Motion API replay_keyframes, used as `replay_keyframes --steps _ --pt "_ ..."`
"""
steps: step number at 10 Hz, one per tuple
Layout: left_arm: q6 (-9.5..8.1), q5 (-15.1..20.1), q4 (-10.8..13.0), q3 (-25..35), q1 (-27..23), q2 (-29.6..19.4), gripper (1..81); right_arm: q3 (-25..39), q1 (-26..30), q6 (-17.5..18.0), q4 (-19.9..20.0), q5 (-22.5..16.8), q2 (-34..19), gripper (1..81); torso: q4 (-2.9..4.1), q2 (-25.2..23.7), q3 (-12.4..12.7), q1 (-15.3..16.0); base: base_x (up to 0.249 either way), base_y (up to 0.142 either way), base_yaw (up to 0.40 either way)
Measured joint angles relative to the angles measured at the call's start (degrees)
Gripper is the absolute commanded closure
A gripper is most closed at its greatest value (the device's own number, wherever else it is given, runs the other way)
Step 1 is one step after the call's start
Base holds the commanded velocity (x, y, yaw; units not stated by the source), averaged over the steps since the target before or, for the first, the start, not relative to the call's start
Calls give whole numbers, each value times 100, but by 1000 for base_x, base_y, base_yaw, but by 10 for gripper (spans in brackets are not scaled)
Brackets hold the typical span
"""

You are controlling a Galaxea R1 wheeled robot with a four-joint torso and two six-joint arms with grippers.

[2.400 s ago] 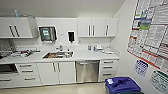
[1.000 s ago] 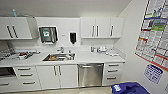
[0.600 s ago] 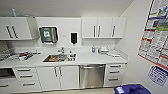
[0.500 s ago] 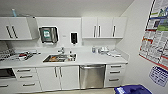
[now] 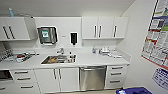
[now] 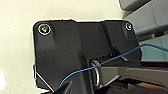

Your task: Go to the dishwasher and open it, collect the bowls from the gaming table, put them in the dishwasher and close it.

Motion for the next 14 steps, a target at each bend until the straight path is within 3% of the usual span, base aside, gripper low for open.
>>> replay_keyframes --steps 14 --pt "0 13 0 0 57 -2 10 4 -45 2 0 -9 0 10 0 2 0 5 108 0 0"
